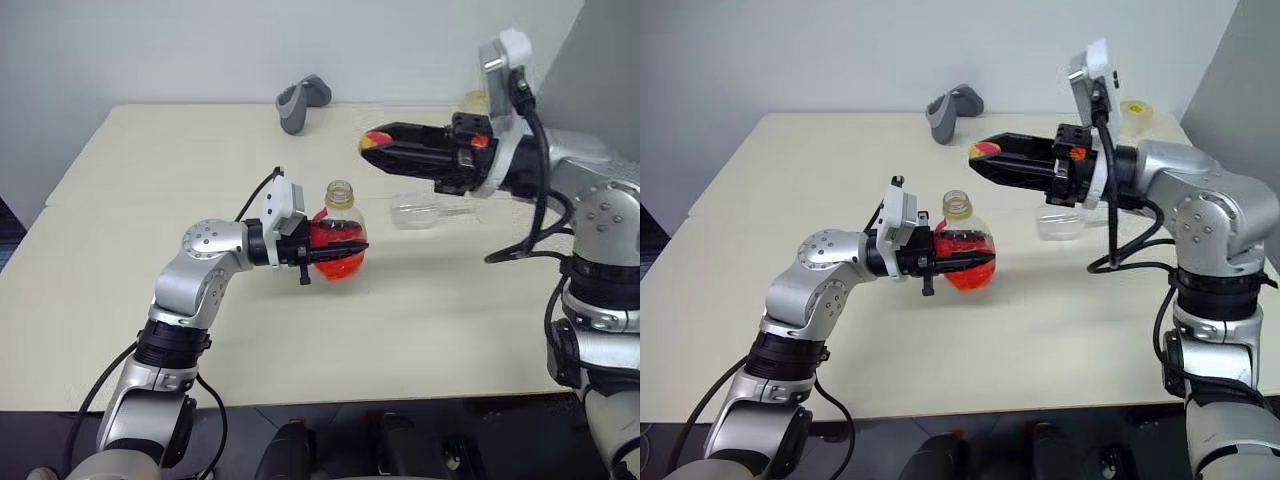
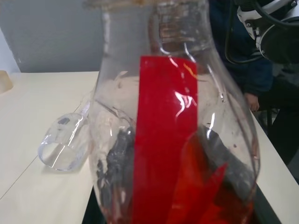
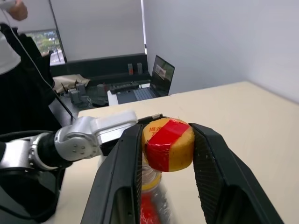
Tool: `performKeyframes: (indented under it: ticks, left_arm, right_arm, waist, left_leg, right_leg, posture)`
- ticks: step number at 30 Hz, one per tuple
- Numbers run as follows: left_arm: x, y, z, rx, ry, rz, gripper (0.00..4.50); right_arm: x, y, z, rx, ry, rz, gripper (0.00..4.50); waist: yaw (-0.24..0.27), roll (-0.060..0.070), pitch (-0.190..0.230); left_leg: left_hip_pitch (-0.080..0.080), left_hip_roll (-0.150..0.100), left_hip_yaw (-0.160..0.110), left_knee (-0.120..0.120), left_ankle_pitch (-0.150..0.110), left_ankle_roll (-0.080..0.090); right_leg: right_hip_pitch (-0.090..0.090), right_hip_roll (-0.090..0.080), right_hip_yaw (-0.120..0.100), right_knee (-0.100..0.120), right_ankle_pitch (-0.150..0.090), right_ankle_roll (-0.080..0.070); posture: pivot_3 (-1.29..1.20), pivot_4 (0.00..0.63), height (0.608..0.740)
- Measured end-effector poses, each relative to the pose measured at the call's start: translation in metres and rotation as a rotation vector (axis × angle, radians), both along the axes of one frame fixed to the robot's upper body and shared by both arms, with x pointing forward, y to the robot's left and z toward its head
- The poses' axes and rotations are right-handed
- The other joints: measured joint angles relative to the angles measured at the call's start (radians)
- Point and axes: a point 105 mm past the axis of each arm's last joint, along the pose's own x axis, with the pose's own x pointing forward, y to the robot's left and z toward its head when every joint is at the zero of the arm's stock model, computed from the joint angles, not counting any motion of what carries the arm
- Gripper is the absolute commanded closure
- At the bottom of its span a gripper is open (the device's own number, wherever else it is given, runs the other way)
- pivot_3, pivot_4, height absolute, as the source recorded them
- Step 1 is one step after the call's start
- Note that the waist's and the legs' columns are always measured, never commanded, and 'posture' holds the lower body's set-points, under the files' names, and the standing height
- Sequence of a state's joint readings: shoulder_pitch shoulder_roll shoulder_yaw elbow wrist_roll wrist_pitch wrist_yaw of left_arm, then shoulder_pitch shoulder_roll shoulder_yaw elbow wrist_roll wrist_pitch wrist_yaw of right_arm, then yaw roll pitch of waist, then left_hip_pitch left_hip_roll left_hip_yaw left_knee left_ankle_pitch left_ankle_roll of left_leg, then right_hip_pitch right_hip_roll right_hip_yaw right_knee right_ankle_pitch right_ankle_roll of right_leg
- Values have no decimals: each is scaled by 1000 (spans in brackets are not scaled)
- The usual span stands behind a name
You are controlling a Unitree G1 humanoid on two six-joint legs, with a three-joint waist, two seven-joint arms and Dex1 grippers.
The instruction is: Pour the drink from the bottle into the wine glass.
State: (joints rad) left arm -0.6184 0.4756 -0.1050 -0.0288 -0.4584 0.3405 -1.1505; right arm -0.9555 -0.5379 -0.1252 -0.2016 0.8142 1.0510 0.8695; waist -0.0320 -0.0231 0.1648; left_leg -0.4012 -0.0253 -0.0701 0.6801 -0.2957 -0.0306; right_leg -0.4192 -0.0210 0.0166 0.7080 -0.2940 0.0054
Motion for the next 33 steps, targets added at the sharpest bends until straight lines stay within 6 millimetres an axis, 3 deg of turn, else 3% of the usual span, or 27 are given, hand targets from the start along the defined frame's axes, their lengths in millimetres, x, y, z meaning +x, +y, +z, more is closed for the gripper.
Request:
performKeyframes:
  ticks: [4, 9, 13, 15, 18, 22, 32, 33]
  left_arm:
    - [0, -3, 0, -5, 2, -5, 3388]
    - [1, -5, 0, -10, 2, -5, 3388]
    - [5, -11, -1, -33, 13, 8, 3388]
    - [6, -14, 0, -39, 13, 6, 3388]
    - [9, -19, 4, -43, 4, -1, 3388]
    - [11, -23, 7, -48, -2, -15, 3388]
    - [15, -28, 10, -52, -3, -27, 3388]
    - [15, -29, 10, -53, -5, -27, 3388]
  right_arm:
    - [-1, -12, -6, 31, 53, -88, 3274]
    - [3, -27, -48, -15, 83, -285, 3274]
    - [17, -64, -141, -104, 226, -691, 3274]
    - [19, -82, -175, -158, 258, -889, 3274]
    - [22, -100, -183, -204, 177, -1056, 3274]
    - [27, -107, -189, -175, 149, -1177, 3274]
    - [39, -108, -223, -142, 317, -1303, 3274]
    - [40, -109, -223, -139, 322, -1307, 2936]
  waist:
    - [2, 0, 0]
    - [3, 0, 0]
    - [8, -1, -1]
    - [6, 0, 0]
    - [2, 0, 0]
    - [-2, 0, 0]
    - [1, 1, 0]
    - [1, 1, 0]
  left_leg:
    - [0, 0, 0, 0, 0, 0]
    - [1, 0, -2, 0, -1, 2]
    - [2, 0, -4, 0, -1, 2]
    - [3, -1, -3, 0, 1, 0]
    - [4, 0, -3, 0, 1, -1]
    - [5, 1, -3, -1, 1, -1]
    - [5, 0, -3, -1, 1, -1]
    - [5, 0, -3, -1, 1, -1]
  right_leg:
    - [1, 0, 0, -1, 0, 0]
    - [5, 0, -2, -4, 0, 0]
    - [11, 0, -3, -8, 0, 1]
    - [10, 0, -2, -8, 0, 1]
    - [10, 2, -2, -8, 0, 1]
    - [10, 3, -1, -8, 0, 1]
    - [11, 2, -1, -9, 0, 1]
    - [11, 2, -1, -9, 0, 1]
  posture:
    - [0, 150, 740]
    - [0, 150, 740]
    - [0, 150, 740]
    - [0, 150, 740]
    - [0, 150, 740]
    - [0, 150, 740]
    - [0, 150, 740]
    - [0, 150, 740]
